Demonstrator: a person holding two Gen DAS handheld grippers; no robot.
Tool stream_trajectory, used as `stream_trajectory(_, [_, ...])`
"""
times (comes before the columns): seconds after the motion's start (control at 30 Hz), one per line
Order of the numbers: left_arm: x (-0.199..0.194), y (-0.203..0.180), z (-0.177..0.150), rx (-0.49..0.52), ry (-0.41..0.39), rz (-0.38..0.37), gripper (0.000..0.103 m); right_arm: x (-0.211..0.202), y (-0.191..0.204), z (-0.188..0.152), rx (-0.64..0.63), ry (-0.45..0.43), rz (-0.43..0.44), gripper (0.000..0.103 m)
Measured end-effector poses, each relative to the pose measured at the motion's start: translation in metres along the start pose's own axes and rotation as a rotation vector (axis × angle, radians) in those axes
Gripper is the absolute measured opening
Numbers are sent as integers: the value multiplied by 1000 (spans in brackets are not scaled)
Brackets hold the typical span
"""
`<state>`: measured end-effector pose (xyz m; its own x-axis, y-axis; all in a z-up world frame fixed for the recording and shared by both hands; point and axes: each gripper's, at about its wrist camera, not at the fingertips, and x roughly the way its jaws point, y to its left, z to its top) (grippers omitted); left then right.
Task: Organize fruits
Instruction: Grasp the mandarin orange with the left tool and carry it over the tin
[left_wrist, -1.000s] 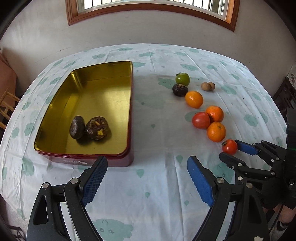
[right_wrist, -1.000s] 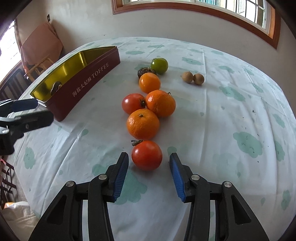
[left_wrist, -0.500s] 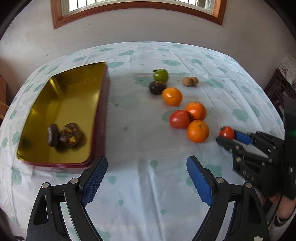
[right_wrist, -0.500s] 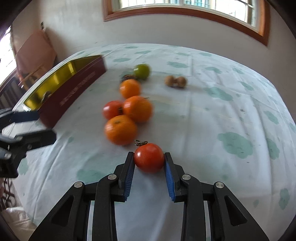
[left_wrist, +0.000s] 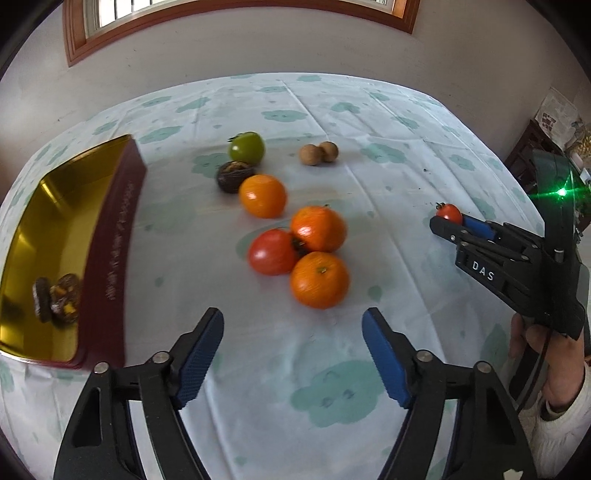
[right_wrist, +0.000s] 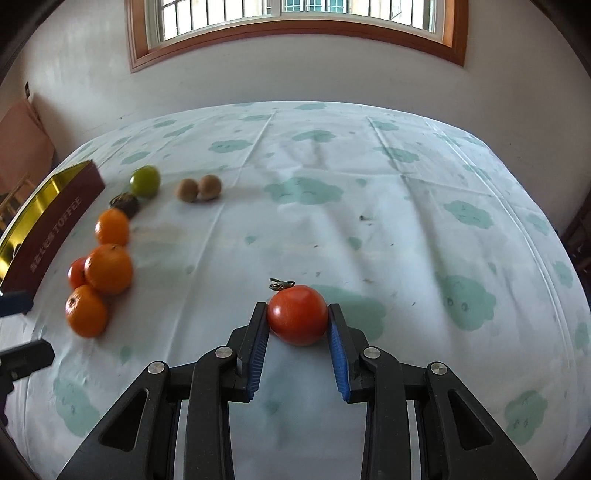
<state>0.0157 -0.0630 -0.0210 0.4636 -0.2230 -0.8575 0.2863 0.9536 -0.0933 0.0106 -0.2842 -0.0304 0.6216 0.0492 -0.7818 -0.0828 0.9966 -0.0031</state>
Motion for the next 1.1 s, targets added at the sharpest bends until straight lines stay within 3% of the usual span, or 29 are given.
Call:
stream_trajectory(0.37, [26, -14, 13, -22, 44, 2, 44, 4, -8, 5, 20, 0, 11, 33])
stream_trajectory(0.6, [33, -15, 14, -27, 50, 12, 36, 4, -9, 5, 23, 0, 14, 33])
stream_trajectory(1.1, [11, -7, 1, -24, 31, 2, 34, 3, -5, 5, 10, 4, -3, 33])
